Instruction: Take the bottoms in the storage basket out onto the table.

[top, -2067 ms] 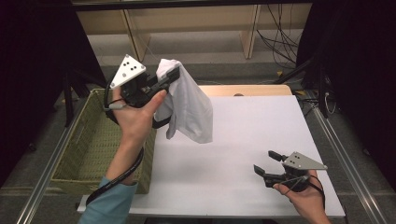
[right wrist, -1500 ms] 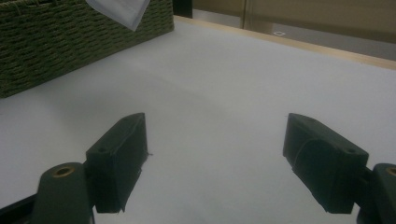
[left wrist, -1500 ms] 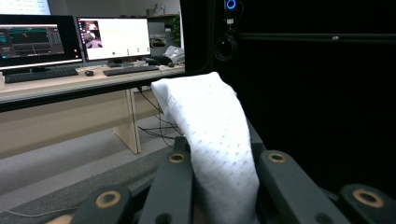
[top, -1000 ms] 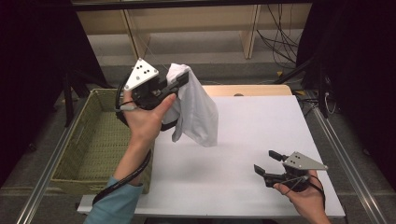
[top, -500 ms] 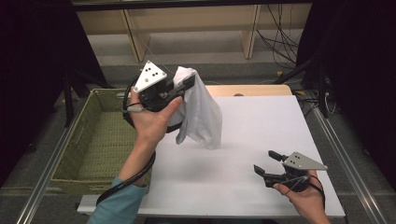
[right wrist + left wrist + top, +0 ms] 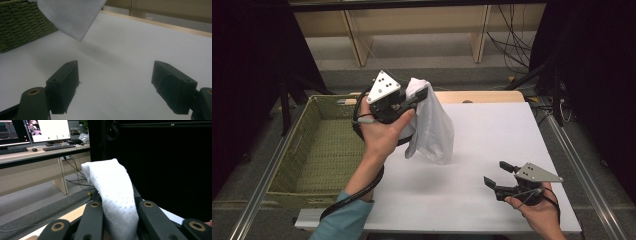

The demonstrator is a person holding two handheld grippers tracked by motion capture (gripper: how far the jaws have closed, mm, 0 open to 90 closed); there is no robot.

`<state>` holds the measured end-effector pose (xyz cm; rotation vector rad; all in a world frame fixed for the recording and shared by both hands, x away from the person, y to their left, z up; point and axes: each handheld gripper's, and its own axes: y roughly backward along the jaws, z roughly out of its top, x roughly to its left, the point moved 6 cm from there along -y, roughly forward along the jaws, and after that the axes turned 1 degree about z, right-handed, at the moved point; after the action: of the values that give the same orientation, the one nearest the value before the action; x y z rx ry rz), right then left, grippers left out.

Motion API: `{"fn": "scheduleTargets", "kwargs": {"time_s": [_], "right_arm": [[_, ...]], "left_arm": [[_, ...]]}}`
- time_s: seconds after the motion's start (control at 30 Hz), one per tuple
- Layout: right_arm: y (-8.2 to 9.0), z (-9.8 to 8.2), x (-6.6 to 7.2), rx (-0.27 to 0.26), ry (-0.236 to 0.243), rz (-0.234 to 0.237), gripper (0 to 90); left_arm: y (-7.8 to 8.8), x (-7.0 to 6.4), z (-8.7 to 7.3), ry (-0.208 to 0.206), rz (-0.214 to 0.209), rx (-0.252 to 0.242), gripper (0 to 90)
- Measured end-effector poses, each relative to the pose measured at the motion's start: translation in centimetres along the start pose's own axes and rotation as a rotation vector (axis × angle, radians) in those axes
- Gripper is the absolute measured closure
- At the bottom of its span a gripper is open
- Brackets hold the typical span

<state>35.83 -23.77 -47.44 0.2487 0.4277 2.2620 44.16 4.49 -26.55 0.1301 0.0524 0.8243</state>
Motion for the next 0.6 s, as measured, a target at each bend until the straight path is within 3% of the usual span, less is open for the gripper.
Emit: {"fn": "scheduleTargets", "kwargs": {"time_s": [0.6], "right_arm": [[-0.13,-0.01,0.06,-0.005,-0.006,0.002,23.0]], "left_arm": [[-1.04,-0.9,-0.79,-0.008,-0.025,0.027,80.0]]}}
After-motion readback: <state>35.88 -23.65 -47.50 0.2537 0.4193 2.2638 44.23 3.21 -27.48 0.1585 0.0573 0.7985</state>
